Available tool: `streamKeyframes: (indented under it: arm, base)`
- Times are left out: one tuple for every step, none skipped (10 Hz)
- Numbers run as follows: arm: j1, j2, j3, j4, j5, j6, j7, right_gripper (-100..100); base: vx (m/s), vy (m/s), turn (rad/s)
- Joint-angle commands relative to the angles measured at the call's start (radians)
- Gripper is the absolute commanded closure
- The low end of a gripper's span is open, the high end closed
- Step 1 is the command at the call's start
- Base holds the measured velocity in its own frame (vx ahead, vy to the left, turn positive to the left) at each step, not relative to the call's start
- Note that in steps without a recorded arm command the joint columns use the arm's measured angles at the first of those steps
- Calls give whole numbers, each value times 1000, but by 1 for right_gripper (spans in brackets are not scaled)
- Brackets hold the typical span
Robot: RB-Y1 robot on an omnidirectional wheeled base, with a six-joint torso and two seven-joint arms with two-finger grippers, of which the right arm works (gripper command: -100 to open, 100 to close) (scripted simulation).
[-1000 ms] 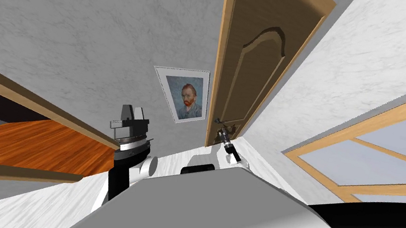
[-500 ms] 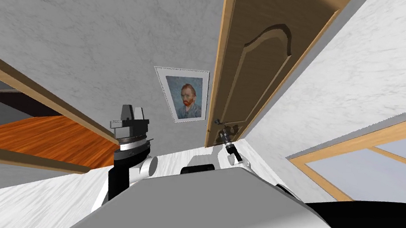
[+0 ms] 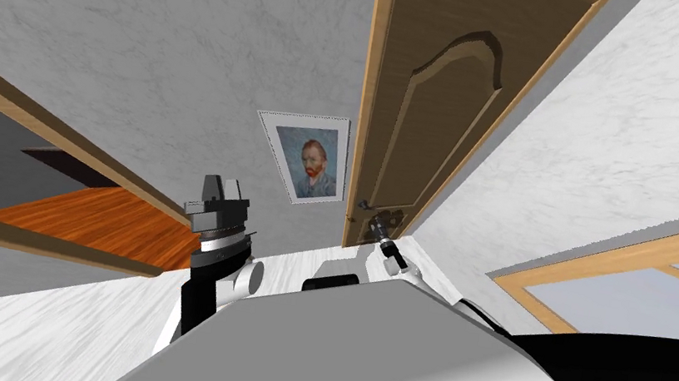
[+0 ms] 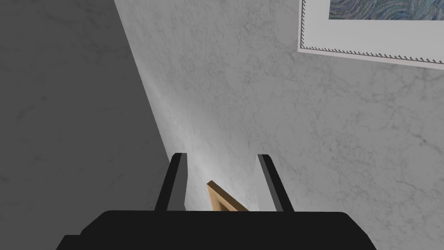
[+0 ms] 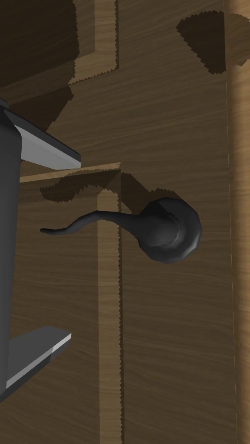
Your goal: Pull the door open
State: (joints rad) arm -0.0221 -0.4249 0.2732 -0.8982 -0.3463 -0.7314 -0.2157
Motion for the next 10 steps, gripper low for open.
streamKeyframes:
  arm:
    - [-10,-9,6,33,-8,-3,-8,-100]
    - [-5,-3,4,21,-5,-2,-3,-100]
    - [-18,-8,-12,62,-21,-17,-6,-100]
    - [-18,-8,-12,62,-21,-17,-6,-100]
    - [-23,-10,-19,80,-28,-23,-7,-100]
    - [-35,-15,-36,120,-44,-36,-9,-100]
    - [-42,-18,-45,141,-52,-44,-11,-100]
    - [-48,-21,-54,163,-61,-51,-12,-100]
    - [-61,-26,-71,205,-78,-66,-14,-100]
    - [-61,-26,-71,205,-78,-66,-14,-100]
  base:
    - [-7,-96,116]
    - [-3,-43,24]
    - [53,-6,229]
    - [62,-1,152]
    - [53,4,134]
    - [91,13,272]
    - [105,4,290]
    - [102,-20,225]
    - [118,-36,257]
    - [93,-31,156]
